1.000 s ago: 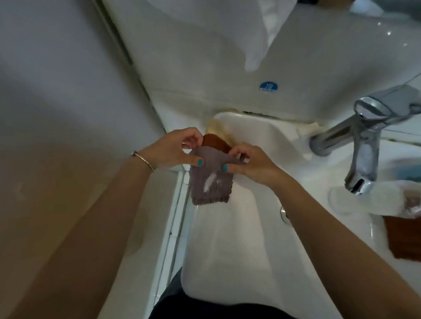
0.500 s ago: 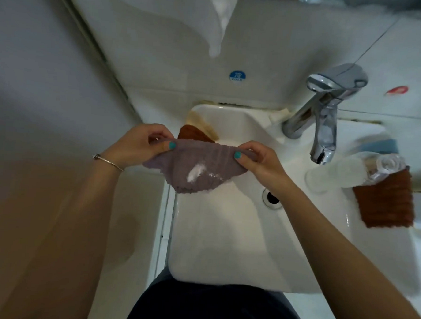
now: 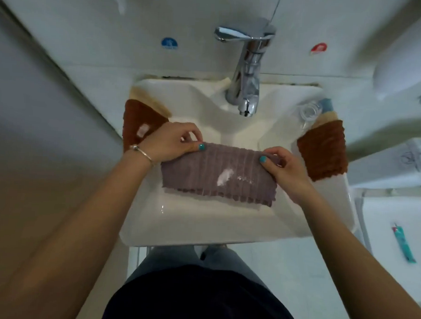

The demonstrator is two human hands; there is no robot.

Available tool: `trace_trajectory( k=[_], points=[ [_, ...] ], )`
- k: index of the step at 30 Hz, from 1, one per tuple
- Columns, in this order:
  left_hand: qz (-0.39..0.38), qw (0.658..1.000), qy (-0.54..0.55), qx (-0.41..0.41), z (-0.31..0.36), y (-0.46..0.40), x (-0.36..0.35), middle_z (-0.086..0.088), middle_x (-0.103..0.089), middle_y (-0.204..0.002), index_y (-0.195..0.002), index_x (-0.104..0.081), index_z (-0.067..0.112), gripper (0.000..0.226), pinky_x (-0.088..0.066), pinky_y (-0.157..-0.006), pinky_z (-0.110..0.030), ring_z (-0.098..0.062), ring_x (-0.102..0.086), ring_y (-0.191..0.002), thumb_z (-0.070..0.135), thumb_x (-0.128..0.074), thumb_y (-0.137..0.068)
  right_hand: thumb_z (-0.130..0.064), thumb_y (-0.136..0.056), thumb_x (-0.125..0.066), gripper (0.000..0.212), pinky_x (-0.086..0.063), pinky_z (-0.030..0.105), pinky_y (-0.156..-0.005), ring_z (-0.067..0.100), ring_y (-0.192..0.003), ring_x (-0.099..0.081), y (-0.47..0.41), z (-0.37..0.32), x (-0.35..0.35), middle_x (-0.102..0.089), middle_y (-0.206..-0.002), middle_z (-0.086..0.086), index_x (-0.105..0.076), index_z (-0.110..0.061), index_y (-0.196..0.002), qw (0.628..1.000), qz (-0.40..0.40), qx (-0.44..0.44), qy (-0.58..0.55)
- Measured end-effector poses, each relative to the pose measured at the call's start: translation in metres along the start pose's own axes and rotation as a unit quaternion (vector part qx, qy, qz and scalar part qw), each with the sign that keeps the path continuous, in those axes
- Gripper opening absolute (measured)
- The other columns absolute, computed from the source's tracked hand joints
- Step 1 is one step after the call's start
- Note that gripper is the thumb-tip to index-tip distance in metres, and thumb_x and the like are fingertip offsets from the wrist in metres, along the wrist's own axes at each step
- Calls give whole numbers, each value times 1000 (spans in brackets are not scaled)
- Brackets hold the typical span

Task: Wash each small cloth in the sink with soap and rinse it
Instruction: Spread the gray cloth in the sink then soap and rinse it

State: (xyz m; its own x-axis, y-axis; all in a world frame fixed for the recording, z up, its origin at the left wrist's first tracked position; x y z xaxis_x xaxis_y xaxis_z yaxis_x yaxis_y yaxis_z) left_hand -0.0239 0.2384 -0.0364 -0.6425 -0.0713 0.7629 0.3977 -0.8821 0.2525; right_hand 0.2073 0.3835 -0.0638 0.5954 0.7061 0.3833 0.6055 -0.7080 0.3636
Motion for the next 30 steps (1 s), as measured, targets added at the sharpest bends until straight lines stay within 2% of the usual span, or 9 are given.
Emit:
trace_trajectory(
  k=[3, 7, 12, 18, 21, 23, 25, 27, 30],
  points=[
    [14, 990, -136, 19, 0, -19, -42, -9, -49, -135, -139, -43, 19, 55, -45, -95, -40, -28, -45, -124, 38, -62, -91, -28, -88, -71, 30, -46, 26, -71, 21, -94, -57, -8, 40, 20, -56, -107, 5, -58, -24, -115, 983, 68, -38, 168],
    [-67, 991, -107, -34, 8, -9, -101, -5, -20, -159, -151, -26, 23, 72, -22, -117, -41, -23, -16, -147, 51, -56, -92, -54, -86, -63, 57, -44, 38, -92, 26, -121, -41, 0, 47, -3, -43, -126, 5, -42, -43, -138, 922, -11, -4, 387],
    [-144, 965, -218, -22, -25, -3, -142, -2, 18, -161, -154, 11, 23, 93, 2, -120, -40, -20, 15, -149, 65, -42, -91, -79, -81, -43, 88, -34, 47, -100, 35, -125, -36, -5, 73, -20, -33, -141, 14, 2, -50, -150, 796, -94, -68, 594],
    [-143, 956, -249, -66, -21, -16, -145, -1, 24, -160, -152, 17, 26, 98, 11, -118, -37, -18, 20, -147, 74, -37, -87, -84, -79, -37, 85, -28, 47, -104, 36, -127, -34, -4, 79, 7, -34, -141, 15, 8, -57, -146, 779, -67, -124, 611],
    [-135, 957, -246, -68, -20, -18, -150, -1, 25, -159, -151, 19, 27, 96, 13, -117, -37, -18, 22, -147, 74, -36, -87, -81, -80, -42, 86, -26, 48, -108, 38, -132, -30, -4, 78, 9, -31, -144, 16, 4, -56, -148, 794, -65, -148, 585],
    [-126, 956, -255, -71, -19, -17, -151, -3, 25, -159, -150, 21, 26, 95, 13, -118, -38, -19, 22, -147, 73, -35, -88, -75, -80, -53, 88, -31, 47, -106, 37, -133, -31, -1, 68, 11, -30, -144, 15, -9, -48, -151, 863, 0, -158, 481],
    [-125, 954, -262, -69, -20, -17, -152, -4, 26, -159, -150, 22, 26, 95, 13, -118, -38, -20, 23, -146, 73, -34, -88, -60, -77, -70, 90, -40, 41, -96, 32, -127, -41, 3, 50, 20, -31, -140, 9, -23, -33, -148, 939, 154, -135, 277],
    [-131, 953, -266, -67, -20, -18, -153, -4, 27, -158, -150, 23, 26, 96, 13, -118, -38, -20, 24, -146, 73, -33, -88, -49, -69, -82, 95, -44, 34, -89, 24, -118, -46, 4, 31, 27, -32, -134, 4, -27, -23, -142, 948, 284, -89, 110],
    [-139, 951, -271, -63, -20, -20, -155, -3, 29, -158, -150, 23, 26, 96, 14, -117, -37, -20, 26, -145, 75, -31, -88, -37, -62, -90, 107, -40, 19, -92, 13, -117, -42, -11, 10, 24, -34, -135, -1, -25, -20, -144, 941, 336, -23, -17]
  ],
)
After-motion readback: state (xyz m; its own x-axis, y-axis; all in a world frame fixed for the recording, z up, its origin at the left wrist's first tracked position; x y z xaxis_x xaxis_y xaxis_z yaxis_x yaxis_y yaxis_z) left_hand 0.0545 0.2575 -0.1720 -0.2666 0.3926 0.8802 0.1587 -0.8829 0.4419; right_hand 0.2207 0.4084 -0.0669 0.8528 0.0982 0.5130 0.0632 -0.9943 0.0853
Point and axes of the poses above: each hand's wrist, its own y-axis away from the middle knuckle, its own x-axis out of the back of the hand, z = x × y, the point moved 8 cm from there along -y, towards the middle knuckle
